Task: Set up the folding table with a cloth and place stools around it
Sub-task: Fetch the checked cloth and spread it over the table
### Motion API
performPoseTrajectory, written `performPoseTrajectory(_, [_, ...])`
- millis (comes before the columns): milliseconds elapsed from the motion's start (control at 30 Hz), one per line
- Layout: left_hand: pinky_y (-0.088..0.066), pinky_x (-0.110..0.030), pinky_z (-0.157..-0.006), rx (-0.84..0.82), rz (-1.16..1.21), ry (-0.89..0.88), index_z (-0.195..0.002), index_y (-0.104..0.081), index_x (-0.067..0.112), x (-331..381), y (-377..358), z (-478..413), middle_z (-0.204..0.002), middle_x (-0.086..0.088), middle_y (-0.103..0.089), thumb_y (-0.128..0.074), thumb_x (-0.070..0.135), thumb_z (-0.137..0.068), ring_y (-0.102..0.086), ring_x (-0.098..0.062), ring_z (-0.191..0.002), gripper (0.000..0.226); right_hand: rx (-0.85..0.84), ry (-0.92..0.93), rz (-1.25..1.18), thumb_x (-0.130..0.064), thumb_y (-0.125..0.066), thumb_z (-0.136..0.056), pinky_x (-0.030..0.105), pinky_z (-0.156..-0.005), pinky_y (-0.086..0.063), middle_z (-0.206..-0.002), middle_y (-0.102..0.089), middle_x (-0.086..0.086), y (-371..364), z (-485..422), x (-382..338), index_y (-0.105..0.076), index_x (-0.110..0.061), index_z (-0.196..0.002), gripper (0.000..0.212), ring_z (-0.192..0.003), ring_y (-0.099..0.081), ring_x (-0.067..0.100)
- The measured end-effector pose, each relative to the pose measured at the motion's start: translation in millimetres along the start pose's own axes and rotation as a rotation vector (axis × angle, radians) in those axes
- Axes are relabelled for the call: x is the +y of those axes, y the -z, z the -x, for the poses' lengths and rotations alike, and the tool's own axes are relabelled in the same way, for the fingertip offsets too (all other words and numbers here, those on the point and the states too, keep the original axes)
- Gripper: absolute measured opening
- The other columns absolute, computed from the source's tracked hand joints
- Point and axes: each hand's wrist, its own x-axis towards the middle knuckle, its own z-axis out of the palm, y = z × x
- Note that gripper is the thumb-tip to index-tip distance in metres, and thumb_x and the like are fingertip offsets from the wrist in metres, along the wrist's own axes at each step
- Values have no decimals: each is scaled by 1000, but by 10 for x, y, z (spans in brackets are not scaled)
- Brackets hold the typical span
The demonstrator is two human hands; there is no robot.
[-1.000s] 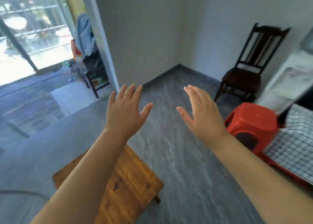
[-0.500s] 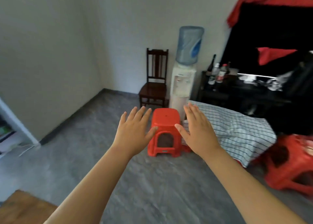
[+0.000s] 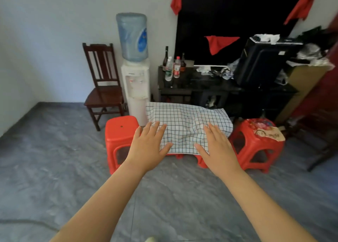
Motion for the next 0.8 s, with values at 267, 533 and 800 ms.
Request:
performPoseTrajectory(267, [-9,-47,-118,-112,70,-58,-151,-7,24,-53,-641,-1216,-160,-3,-9,-11,64,-88,-4,-23,-147,75,-81,-144,33,-50,-40,-95,35,-120,-8,-160,-9,2,-441,-934,490,-16,-17,-151,70,-148,-3,17])
performPoseTrajectory(533, [-4,-47,-118,-233,129,-234,-152,-5,24,437,-1274,-2445,-160,-1,-5,-20,60,-94,-1,-23,-147,70,-111,-341,62,-47,-43,-95,35,-119,-8,-160,-10,3,-598,-1463,1324,-17,-15,-151,69,-148,-3,18])
performPoseTrajectory(800, [-2,-44,-118,-258,122,-378,-152,-1,24,1476,-1809,-3668,-160,0,10,-18,60,-95,6,-22,-147,69,-97,-488,48,-47,-43,-95,34,-117,-8,-160,-10,2,-523,-1978,2604,-19,-15,-151,69,-148,-2,16])
